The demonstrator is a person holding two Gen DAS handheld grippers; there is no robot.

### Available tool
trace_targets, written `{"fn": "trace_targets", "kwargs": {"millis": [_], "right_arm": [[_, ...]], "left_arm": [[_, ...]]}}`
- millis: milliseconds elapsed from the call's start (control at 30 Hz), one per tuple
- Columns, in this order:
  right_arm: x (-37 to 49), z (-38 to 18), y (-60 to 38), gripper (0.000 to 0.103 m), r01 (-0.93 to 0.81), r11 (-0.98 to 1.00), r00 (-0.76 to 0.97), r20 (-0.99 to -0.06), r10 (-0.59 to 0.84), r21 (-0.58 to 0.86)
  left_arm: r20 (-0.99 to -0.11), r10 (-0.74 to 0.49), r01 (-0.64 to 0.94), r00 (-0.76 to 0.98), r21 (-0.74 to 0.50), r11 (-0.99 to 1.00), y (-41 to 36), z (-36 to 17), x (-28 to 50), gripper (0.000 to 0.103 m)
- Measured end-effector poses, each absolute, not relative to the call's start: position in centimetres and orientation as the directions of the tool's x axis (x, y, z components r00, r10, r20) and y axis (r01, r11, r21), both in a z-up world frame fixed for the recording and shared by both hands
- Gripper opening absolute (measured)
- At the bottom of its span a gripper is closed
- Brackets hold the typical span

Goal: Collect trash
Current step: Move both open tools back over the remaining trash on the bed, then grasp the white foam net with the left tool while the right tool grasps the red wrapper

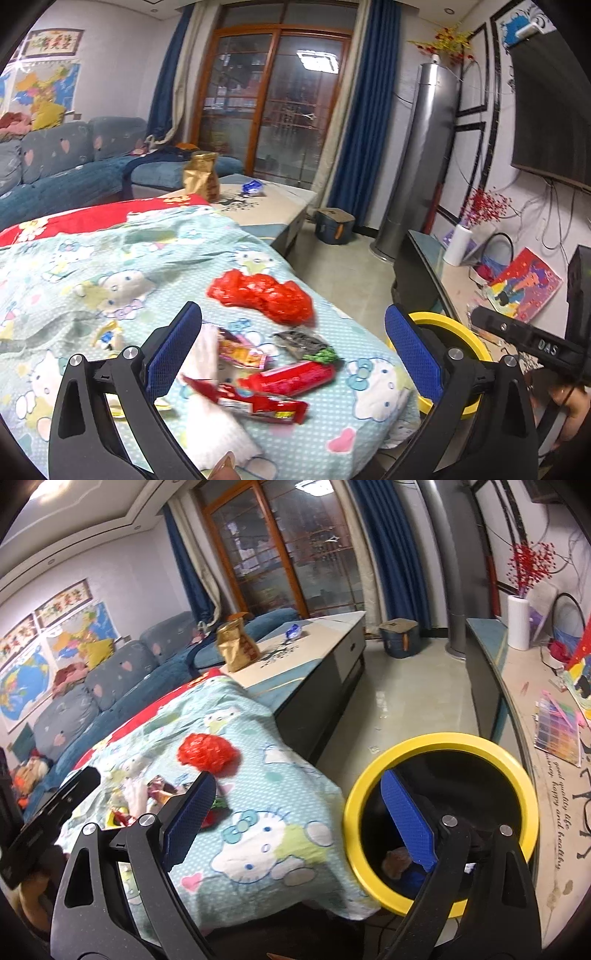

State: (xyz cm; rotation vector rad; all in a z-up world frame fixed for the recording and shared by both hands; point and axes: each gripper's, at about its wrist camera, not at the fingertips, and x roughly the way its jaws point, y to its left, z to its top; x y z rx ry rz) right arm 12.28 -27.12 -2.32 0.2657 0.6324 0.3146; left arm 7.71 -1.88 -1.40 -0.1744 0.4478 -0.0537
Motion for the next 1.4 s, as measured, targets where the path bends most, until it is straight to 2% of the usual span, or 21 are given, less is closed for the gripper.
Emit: {"fn": "trace_targets", "kwargs": {"millis": [633, 867, 1100, 1133, 1167, 1267, 1400], "right_arm": [[11.0, -3.1, -20.6, 0.083, -0.356, 0.876, 0.672, -0.562, 0.482, 0.326], [10.7, -3.8, -17.6, 0.082, -0.439, 0.843, 0.61, -0.585, 0.534, 0.311], [11.1, -5.3, -15.0, 0.059, -0.52, 0.798, 0.521, -0.626, 0.58, 0.306], [11.1, -5.4, -14.5, 0.057, -0.527, 0.796, 0.517, -0.63, 0.579, 0.299], [11.2, -5.6, -14.2, 0.056, -0.53, 0.796, 0.514, -0.635, 0.576, 0.293], [11.5, -6.3, -13.3, 0.05, -0.542, 0.789, 0.491, -0.654, 0.576, 0.289], [12.0, -7.1, -12.5, 0.045, -0.555, 0.78, 0.463, -0.671, 0.579, 0.29]], "left_arm": [[-0.459, 0.04, -0.149, 0.888, -0.203, 0.968, 5.0, -2.3, 5.6, 0.097], [-0.5, 0.04, -0.168, 0.865, -0.214, 0.962, 6.6, -3.2, 4.6, 0.097], [-0.584, 0.011, -0.188, 0.812, -0.243, 0.952, 8.3, -5.4, 4.1, 0.095], [-0.596, -0.011, -0.183, 0.803, -0.263, 0.947, 8.5, -5.9, 4.0, 0.092], [-0.603, -0.026, -0.178, 0.798, -0.277, 0.944, 8.6, -6.2, 4.0, 0.085], [-0.633, -0.097, -0.158, 0.768, -0.335, 0.929, 8.8, -7.5, 4.0, 0.077], [-0.647, -0.18, -0.122, 0.741, -0.394, 0.911, 8.4, -8.7, 4.2, 0.071]]}}
